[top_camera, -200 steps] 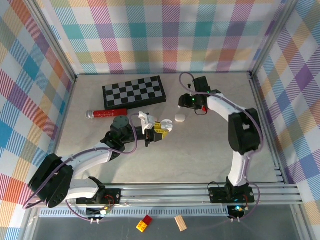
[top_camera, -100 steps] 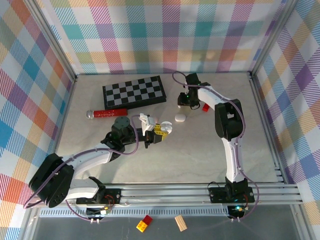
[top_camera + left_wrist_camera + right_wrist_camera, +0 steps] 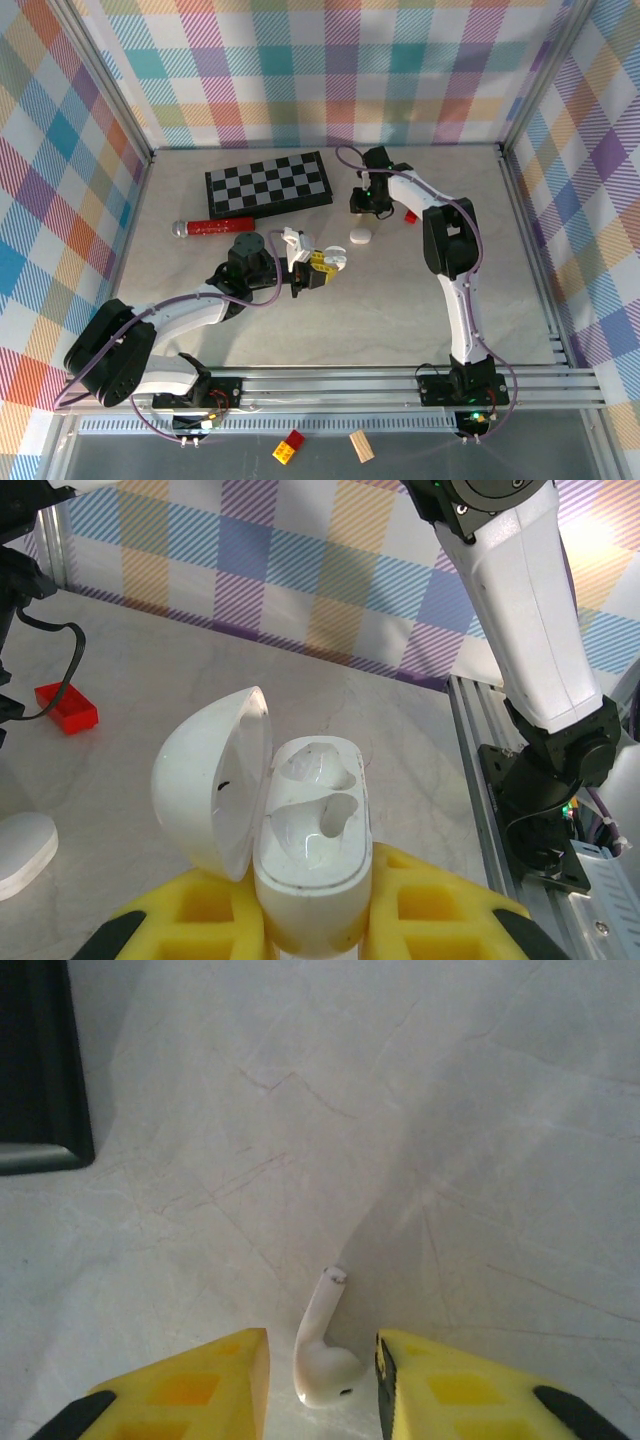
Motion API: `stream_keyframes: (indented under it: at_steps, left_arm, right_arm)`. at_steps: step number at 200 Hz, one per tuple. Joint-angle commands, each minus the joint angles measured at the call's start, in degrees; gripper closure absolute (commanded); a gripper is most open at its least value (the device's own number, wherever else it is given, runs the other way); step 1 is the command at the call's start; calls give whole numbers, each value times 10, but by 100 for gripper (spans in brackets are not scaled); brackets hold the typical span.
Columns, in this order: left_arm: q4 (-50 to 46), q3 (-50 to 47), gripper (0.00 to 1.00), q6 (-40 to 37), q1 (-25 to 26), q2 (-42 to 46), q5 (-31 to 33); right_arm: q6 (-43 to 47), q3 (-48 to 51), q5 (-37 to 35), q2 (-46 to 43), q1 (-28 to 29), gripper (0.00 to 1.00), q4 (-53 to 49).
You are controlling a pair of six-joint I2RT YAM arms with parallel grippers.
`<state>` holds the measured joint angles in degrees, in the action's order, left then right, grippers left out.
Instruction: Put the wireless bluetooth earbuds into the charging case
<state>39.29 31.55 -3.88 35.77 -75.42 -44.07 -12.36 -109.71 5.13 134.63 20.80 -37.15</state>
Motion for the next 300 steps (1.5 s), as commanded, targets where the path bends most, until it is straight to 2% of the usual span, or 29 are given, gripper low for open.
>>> stream_keyframes:
  at_steps: [1,60,155,181,205,230,255,300]
  left_arm:
    - [22,17,83,4,-5,-3,-15]
    - [21,14,83,4,-4,-3,-17]
    - [18,23,82,8,-4,-7,-24]
    - [18,29,82,10,-4,-12,-30]
    - [17,28,82,12,-4,-10,-30]
    - [11,27,82,12,-4,-5,-31]
    - [11,25,82,12,-4,-2,-27]
    - [12,26,82,13,-5,-3,-30]
  right_arm:
    - [15,-22,-6,16,9,72,-45]
    - [4,35,-42,-29,9,76,-44]
    - [-50,258,-42,-177,-31,77,71]
    - [-53,261,-44,-191,-35,75,61]
    - [-51,248,-34,-190,-35,61,51]
    - [-45,231,-28,-183,-35,56,44]
    - [-26,208,-26,-172,-35,53,44]
    - [1,118,-9,-90,-40,51,2]
